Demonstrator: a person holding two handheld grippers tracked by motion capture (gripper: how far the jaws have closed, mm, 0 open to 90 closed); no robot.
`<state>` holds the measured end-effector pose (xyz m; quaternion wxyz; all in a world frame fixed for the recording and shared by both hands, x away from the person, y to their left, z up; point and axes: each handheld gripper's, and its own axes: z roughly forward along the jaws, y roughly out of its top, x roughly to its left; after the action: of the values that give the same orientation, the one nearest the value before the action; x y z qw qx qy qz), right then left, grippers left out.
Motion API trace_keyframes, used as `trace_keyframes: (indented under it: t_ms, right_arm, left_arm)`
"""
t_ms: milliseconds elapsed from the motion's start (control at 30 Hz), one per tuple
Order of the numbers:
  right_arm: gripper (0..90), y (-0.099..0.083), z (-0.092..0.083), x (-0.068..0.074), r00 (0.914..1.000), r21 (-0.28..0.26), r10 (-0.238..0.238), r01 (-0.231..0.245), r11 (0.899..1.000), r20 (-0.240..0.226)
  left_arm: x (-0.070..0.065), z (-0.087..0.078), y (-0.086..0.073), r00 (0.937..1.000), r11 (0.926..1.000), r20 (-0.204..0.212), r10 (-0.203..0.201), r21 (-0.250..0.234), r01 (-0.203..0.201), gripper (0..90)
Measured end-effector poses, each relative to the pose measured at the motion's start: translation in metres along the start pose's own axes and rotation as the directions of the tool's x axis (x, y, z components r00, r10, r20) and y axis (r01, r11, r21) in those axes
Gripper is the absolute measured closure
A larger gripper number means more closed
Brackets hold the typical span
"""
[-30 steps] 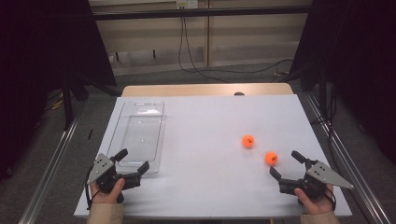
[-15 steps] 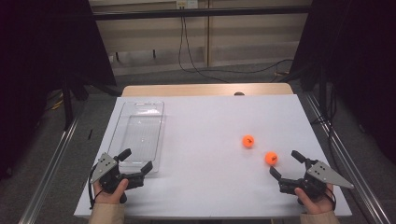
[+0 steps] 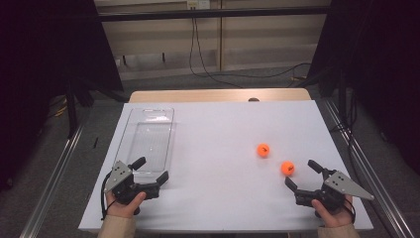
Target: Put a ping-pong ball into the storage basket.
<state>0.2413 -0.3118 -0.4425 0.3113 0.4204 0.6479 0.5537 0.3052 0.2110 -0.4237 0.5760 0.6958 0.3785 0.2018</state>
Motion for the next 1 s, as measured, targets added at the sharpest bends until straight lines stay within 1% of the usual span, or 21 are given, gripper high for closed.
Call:
trace_keyframes:
  t_ms: [133, 300, 433, 600, 767, 900, 1000]
  right_arm:
    - [2.2, 0.000, 0.000, 0.000, 0.9999, 0.006, -0.013, 0.013, 1.000, -0.005]
    - [2.2, 0.000, 0.000, 0.000, 1.0000, 0.005, -0.009, 0.009, 1.000, -0.004]
    - [2.2, 0.000, 0.001, -0.001, 0.9999, 0.012, -0.005, 0.005, 1.000, -0.010]
    - [2.1, 0.000, 0.001, -0.001, 0.9999, 0.006, -0.006, 0.006, 1.000, -0.008]
    - [2.2, 0.000, 0.001, -0.001, 0.9999, 0.007, -0.004, 0.004, 1.000, -0.010]
    - [2.2, 0.000, 0.001, 0.000, 0.9999, 0.007, -0.004, 0.004, 1.000, -0.014]
    - [2.2, 0.000, 0.001, 0.000, 0.9999, 0.007, -0.005, 0.006, 1.000, -0.012]
  left_arm:
    - [-0.003, 0.004, 0.001, 1.0000, 1.0000, 0.006, -0.005, -0.001, 0.005, 1.6]
    - [-0.008, 0.008, 0.003, 0.9999, 1.0000, 0.011, -0.008, -0.003, 0.008, 1.7]
    - [-0.010, 0.012, 0.005, 0.9996, 0.9999, 0.026, -0.013, -0.001, 0.013, 1.7]
    - [-0.014, 0.017, 0.006, 0.9990, 0.9999, 0.040, -0.017, 0.003, 0.016, 1.7]
    - [-0.017, 0.021, 0.007, 0.9988, 0.9998, 0.045, -0.020, 0.004, 0.020, 1.7]
    - [-0.018, 0.023, 0.010, 0.9986, 0.9998, 0.048, -0.020, 0.002, 0.020, 1.7]
    - [-0.019, 0.024, 0.010, 0.9985, 0.9999, 0.054, -0.010, 0.003, 0.010, 1.7]
